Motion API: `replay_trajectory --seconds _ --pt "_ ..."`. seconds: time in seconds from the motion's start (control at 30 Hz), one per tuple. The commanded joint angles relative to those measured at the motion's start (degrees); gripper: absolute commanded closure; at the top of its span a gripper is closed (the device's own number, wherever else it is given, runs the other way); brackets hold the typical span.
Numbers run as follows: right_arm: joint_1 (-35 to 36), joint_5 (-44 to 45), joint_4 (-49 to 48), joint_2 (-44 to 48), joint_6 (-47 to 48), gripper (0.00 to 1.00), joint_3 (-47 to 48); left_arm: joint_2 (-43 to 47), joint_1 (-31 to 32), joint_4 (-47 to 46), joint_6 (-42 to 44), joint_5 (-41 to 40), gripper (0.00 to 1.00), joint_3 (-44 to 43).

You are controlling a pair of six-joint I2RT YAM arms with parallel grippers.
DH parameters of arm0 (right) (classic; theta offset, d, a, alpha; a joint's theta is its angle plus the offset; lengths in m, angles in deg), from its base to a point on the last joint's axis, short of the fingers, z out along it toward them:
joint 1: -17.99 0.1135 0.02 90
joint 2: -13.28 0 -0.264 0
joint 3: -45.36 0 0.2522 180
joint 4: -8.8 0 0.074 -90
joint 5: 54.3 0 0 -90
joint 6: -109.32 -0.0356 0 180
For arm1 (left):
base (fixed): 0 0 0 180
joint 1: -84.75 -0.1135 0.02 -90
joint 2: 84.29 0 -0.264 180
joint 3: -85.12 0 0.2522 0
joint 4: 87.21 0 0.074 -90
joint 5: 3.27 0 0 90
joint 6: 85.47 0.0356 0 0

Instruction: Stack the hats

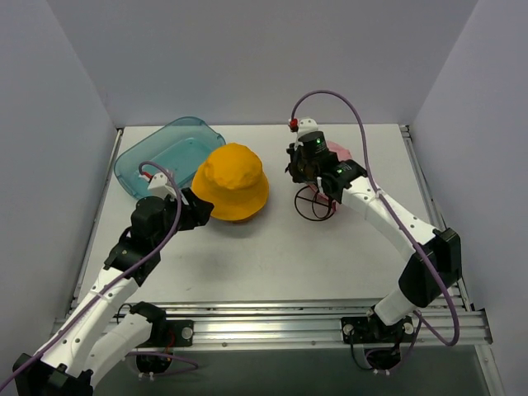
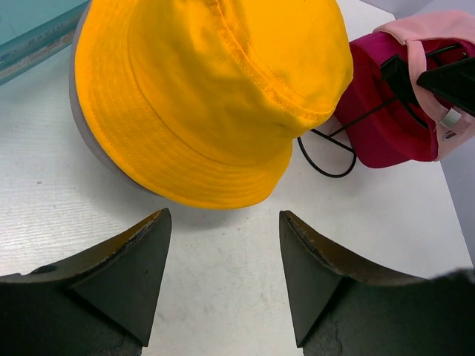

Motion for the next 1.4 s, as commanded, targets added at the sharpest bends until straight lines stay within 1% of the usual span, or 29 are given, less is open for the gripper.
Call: replay_trajectory --seconds 0.0,0.5,0.77,0.93,1.0,1.03,1.07,1.13,1.17,1.2,1.27,1.3,1.37 --pt "0.58 0.98 -1.84 -1.65 0.16 1.0 -1.76 0.12 0.34 -0.8 0.85 -1.05 0.32 -0.64" --pt "-0.12 3.26 -1.14 -6.39 -0.19 1.0 -2.03 0.65 0.6 -0.1 1.02 -2.02 0.32 -0.73" --pt "-0.47 2.83 -0.43 -7.54 -1.07 1.0 -2.03 0.82 1.04 0.08 1.37 -2.54 0.32 -0.64" --pt "-0.56 2.21 0.53 -6.4 -2.39 0.97 -1.94 1.08 1.13 0.17 1.29 -2.63 0.32 -0.64" --pt "-0.47 2.04 0.79 -4.82 -2.83 0.92 -2.38 1.17 1.13 0.16 1.2 -2.63 0.31 -0.73" --pt "-0.47 2.12 0.8 -4.29 -3.35 0.88 -2.99 1.26 1.13 0.17 1.11 -2.81 0.31 -0.73" --pt "-0.47 2.56 0.62 -3.59 -3.53 0.83 -3.43 1.52 1.13 0.34 1.11 -2.81 0.3 -0.81" --pt "-0.47 3.35 -0.08 -1.74 -3.79 0.77 -4.66 1.7 1.13 0.34 1.02 -2.9 0.28 -0.73" --pt "-0.56 3.61 -0.26 -1.39 -3.71 0.72 -4.84 1.96 1.21 0.34 1.02 -3.07 0.25 -0.73" --pt "-0.48 3.62 -0.52 -0.69 -3.62 0.7 -5.02 2.05 1.21 0.34 0.94 -3.07 0.17 -0.73" --pt "-0.56 3.09 -1.22 -0.16 -3.27 0.7 -5.02 2.05 1.21 0.52 0.94 -3.16 0.03 -0.82" --pt "-0.56 2.92 -1.31 0.2 -3.18 0.7 -4.93 2.05 1.21 0.6 0.85 -3.16 0.06 -0.82" --pt "-0.56 3.26 -1.05 0.37 -3.09 0.69 -4.15 2.05 1.21 0.78 0.67 -3.34 0.06 -1.17"
